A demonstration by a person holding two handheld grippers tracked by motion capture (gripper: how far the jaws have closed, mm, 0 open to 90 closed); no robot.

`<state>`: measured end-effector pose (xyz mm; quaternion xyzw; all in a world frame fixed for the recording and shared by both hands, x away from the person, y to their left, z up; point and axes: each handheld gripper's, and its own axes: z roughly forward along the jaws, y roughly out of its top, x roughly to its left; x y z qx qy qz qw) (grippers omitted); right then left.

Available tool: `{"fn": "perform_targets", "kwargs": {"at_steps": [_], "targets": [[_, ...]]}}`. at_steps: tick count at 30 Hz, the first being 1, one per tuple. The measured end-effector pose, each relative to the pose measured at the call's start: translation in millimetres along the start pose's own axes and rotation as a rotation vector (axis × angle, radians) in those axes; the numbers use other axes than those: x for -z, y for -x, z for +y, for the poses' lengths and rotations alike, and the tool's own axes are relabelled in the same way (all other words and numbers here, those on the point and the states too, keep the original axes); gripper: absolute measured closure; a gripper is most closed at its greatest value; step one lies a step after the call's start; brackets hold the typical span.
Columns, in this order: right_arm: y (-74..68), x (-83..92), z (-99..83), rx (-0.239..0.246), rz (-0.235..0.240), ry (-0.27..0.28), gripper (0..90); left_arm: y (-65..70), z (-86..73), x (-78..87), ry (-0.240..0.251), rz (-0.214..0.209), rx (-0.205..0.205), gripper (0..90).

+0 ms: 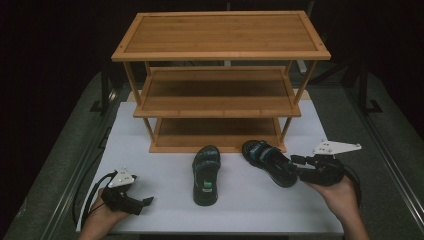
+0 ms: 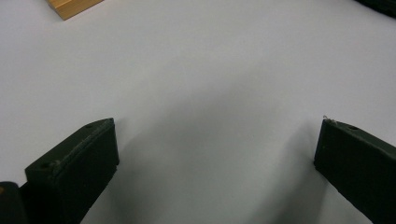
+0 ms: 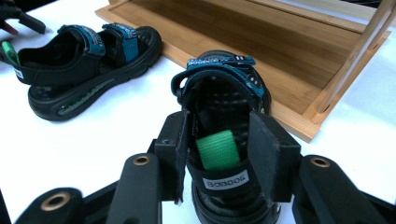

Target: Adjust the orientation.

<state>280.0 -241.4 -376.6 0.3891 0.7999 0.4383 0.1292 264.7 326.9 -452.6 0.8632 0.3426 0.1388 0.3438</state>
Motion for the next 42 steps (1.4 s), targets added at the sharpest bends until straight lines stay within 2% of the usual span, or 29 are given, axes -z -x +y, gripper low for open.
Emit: {"fn": "perform_targets", "kwargs": {"at_steps": [2,4,6,7,9,14,18,23,26,30,31,33,34,36,38,39,40,42], "targets": [[-0.6,-0.5,-0.2,0.006,-0.015,0.0,67.4,0.0,0.0,0.1,0.0,0.001,-0.001,0.0],[0.2,0.6,-0.8,0.008,-0.022,0.007,72.3,0.0,0.0,0.1,-0.001,0.001,0.0,0.0],[0.5,0.9,-0.9,0.009,-0.022,0.008,73.4,0.0,0.0,0.0,-0.001,0.0,0.0,0.0],[0.7,1.8,-1.0,0.009,-0.022,0.012,79.7,0.0,0.0,0.0,-0.001,0.0,0.0,0.0],[0.7,3.3,-0.8,0.011,-0.02,0.021,84.4,0.0,0.0,0.0,-0.001,0.0,0.0,0.0],[-3.3,3.6,1.9,0.023,-0.015,0.024,86.2,-0.1,0.0,0.0,-0.001,-0.001,0.0,0.0],[-10.8,5.4,6.7,0.031,0.024,0.038,86.3,0.1,0.0,-0.2,0.002,0.0,0.003,0.0],[-30.2,4.0,16.9,0.069,0.069,0.04,86.4,0.1,0.0,-0.2,0.002,0.0,0.003,0.0],[-40.8,0.3,20.8,0.077,0.116,0.036,86.4,0.1,0.0,-0.2,0.002,0.0,0.003,0.0],[-58.0,-6.4,23.2,0.108,0.168,0.027,86.5,0.1,0.0,-0.2,0.002,-0.001,0.003,0.0],[-66.2,-9.3,24.4,0.117,0.202,0.027,87.8,0.1,0.0,-0.2,0.002,-0.001,0.003,0.0],[-70.4,-11.2,24.9,0.124,0.216,0.023,88.6,0.1,0.0,-0.2,0.002,0.0,0.003,0.0],[-79.2,-16.6,24.7,0.15,0.229,0.002,88.6,0.1,0.0,-0.2,0.002,0.0,0.003,0.0],[-80.8,-18.0,24.4,0.154,0.228,-0.004,88.6,0.1,0.0,-0.2,0.002,-0.001,0.003,0.0],[-86.9,-26.5,20.2,0.167,0.245,-0.036,88.7,0.1,0.0,-0.2,0.002,0.0,0.003,0.0],[-86.9,-26.5,20.2,0.167,0.245,-0.036,88.7,0.1,0.0,-0.2,0.002,-0.001,0.003,0.0],[-88.4,-28.9,16.7,0.158,0.265,-0.046,88.7,0.1,0.0,-0.2,0.002,-0.001,0.003,0.0],[-89.0,-29.2,15.5,0.154,0.266,-0.043,88.7,0.1,0.0,-0.2,0.002,-0.001,0.003,0.0]]}}
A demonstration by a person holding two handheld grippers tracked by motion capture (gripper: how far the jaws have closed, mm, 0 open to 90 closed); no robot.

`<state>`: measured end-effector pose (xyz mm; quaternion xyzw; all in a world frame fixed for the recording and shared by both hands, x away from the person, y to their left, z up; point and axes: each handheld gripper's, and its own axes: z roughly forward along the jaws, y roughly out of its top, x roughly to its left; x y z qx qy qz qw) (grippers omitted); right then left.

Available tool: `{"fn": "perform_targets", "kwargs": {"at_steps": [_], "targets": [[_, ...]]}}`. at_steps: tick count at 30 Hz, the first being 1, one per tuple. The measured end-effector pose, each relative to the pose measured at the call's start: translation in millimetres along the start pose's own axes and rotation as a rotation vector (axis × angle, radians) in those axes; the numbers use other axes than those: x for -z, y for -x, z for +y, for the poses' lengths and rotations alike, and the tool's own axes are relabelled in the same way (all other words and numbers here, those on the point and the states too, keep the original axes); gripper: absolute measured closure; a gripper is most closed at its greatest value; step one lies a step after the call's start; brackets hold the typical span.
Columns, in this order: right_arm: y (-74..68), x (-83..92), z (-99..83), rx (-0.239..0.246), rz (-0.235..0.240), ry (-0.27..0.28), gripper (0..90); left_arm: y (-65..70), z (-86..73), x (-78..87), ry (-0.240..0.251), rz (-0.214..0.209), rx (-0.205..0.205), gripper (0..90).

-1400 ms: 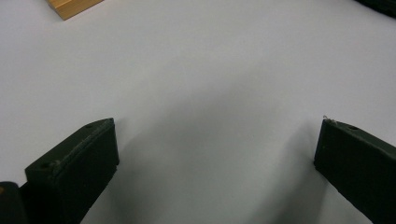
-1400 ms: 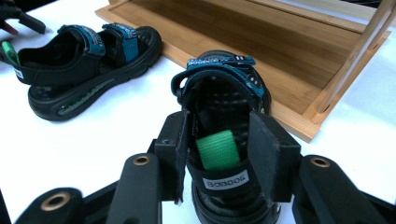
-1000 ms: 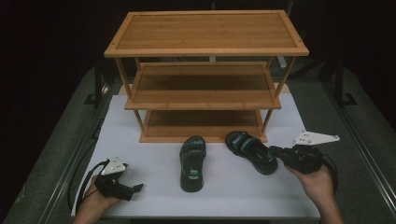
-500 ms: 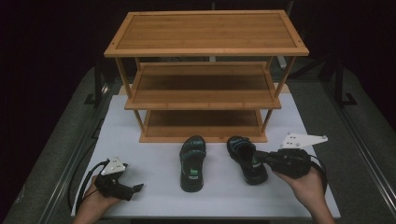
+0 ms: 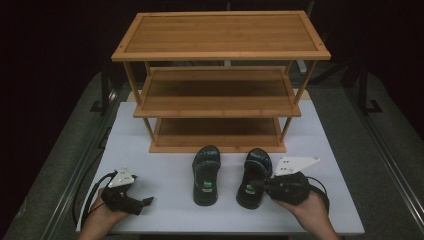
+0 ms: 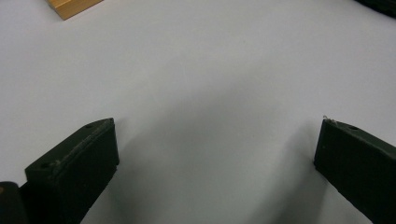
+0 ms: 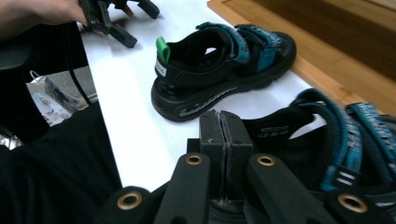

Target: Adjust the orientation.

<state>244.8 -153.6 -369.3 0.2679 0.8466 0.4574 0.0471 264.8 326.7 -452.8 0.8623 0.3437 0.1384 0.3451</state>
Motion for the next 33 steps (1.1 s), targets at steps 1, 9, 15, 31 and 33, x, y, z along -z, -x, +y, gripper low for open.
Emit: {"fn": "perform_targets", "kwargs": {"at_steps": [1,9,15,31,33], "targets": [[0.1,0.5,-1.5,-0.003,0.006,0.003,88.3,0.0,0.0,0.0,0.0,0.0,0.0,0.0],[20.2,13.5,7.9,-0.011,-0.073,0.079,70.5,0.0,0.0,0.0,0.0,0.0,0.0,0.0],[59.6,-3.3,4.2,-0.056,-0.071,0.057,61.3,0.0,0.0,0.0,0.0,0.0,0.0,0.0],[67.5,-35.9,5.0,-0.023,-0.044,-0.031,67.4,-0.1,0.0,-0.1,0.001,0.0,0.001,0.0],[67.2,-41.8,10.9,-0.01,-0.023,-0.034,67.5,-0.1,-0.1,-0.1,0.001,0.0,0.0,0.0]]}}
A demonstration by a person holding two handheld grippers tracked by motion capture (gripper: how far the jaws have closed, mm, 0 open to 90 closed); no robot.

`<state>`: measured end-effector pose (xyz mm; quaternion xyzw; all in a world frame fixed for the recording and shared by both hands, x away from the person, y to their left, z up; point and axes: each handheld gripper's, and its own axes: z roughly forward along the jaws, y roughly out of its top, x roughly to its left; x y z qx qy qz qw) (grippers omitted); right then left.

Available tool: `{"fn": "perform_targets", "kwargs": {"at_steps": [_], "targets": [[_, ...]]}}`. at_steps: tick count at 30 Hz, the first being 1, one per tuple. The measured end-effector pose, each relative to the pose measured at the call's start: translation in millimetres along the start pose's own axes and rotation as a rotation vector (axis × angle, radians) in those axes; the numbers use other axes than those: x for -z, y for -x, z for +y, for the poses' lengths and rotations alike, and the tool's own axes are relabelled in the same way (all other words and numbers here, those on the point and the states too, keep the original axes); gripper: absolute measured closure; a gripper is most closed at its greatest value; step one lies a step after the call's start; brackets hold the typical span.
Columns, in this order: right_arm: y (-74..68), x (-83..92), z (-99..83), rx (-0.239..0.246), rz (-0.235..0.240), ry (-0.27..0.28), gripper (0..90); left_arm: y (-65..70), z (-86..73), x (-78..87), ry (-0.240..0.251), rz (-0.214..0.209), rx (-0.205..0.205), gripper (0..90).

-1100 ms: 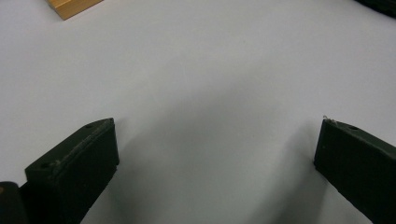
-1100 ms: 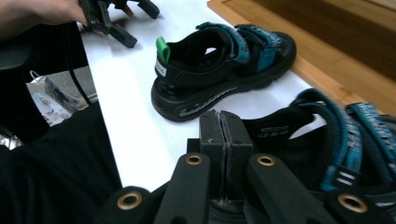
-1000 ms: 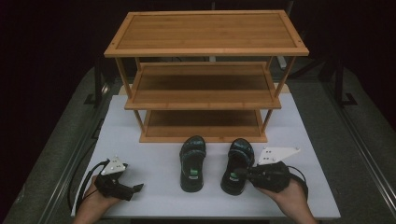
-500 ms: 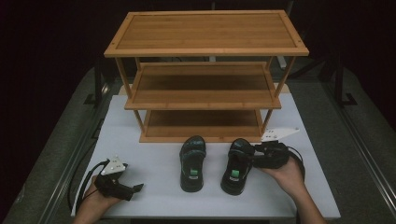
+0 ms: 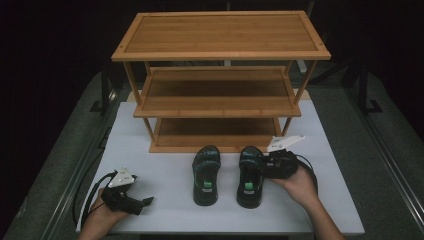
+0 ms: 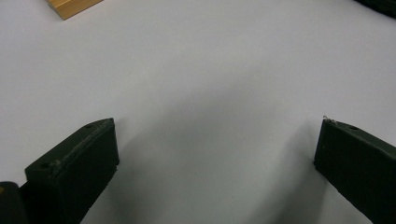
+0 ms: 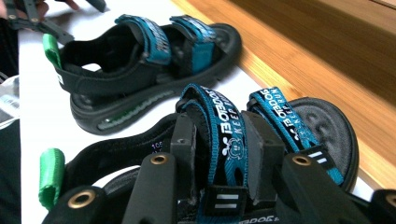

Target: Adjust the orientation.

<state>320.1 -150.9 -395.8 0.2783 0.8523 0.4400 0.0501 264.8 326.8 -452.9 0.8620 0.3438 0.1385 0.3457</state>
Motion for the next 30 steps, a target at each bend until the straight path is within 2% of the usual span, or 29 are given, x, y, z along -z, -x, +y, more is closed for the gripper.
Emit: {"fn": "perform_targets", "kwargs": {"at_steps": [6,11,15,24,26,30], "targets": [[-5.9,-16.8,14.5,0.032,0.053,0.002,67.5,0.0,0.0,0.0,0.001,0.0,0.0,0.0],[-5.2,-30.7,20.5,0.051,0.121,0.008,67.5,0.1,0.1,0.0,0.001,0.001,0.002,0.0],[-4.1,-37.0,22.3,0.068,0.117,-0.004,67.5,0.1,0.0,-0.2,0.002,0.001,0.003,0.0],[-3.7,-37.3,17.3,0.056,0.101,0.007,64.8,0.2,0.0,-0.1,0.002,0.0,0.002,0.0],[-4.7,-36.1,17.4,0.054,0.096,0.006,59.7,0.1,0.0,-0.1,0.002,0.0,0.002,0.0],[-8.4,-28.9,18.6,0.04,0.087,0.037,48.6,0.0,0.0,0.1,0.0,0.0,0.0,0.0]]}}
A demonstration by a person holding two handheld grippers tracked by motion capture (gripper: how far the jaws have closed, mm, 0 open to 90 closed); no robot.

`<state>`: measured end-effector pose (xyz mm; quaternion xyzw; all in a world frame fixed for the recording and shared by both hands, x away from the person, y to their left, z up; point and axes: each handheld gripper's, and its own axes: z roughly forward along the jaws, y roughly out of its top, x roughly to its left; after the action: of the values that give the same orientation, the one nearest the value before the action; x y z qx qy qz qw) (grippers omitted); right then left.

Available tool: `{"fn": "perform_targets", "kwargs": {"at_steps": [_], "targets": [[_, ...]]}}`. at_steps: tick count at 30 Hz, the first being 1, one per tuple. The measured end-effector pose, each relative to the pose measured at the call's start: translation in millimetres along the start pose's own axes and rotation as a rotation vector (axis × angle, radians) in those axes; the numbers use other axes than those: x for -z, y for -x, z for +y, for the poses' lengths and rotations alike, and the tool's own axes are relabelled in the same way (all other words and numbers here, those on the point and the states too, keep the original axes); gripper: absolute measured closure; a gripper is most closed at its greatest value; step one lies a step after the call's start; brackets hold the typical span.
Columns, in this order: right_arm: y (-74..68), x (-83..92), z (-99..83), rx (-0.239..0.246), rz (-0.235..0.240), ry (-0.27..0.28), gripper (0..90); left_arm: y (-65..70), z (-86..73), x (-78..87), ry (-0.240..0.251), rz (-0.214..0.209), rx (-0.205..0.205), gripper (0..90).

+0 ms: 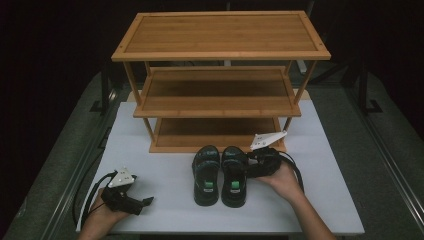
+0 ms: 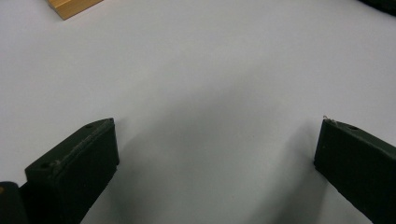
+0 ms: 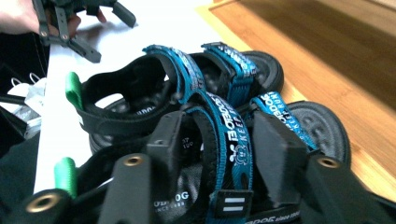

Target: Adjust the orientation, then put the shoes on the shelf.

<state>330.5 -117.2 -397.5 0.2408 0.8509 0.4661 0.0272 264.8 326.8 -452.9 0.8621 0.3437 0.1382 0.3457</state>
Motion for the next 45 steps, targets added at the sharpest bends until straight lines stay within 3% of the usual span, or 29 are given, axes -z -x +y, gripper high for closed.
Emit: {"fn": "perform_targets", "kwargs": {"at_steps": [9,14,19,26,37,45], "targets": [[-1.9,16.8,-9.1,-0.015,-0.039,0.007,42.1,0.1,0.8,0.8,0.0,-0.004,0.001,0.0],[-1.2,24.0,-13.8,-0.023,-0.058,0.012,41.7,1.7,7.0,3.0,0.031,-0.043,0.013,0.0],[0.3,27.3,-17.2,-0.035,-0.062,0.012,41.3,9.3,31.4,5.8,0.081,-0.085,-0.013,0.0],[1.7,27.1,-17.4,-0.039,-0.062,0.016,41.8,16.5,67.4,8.3,0.136,-0.171,-0.062,16.4],[2.7,20.6,-16.4,-0.036,-0.042,0.007,49.7,33.2,127.7,-24.7,0.165,-0.293,-0.173,31.6],[2.9,8.5,-15.0,-0.036,-0.01,-0.014,60.1,43.8,143.4,-62.2,0.129,-0.368,-0.2,43.7]]}}
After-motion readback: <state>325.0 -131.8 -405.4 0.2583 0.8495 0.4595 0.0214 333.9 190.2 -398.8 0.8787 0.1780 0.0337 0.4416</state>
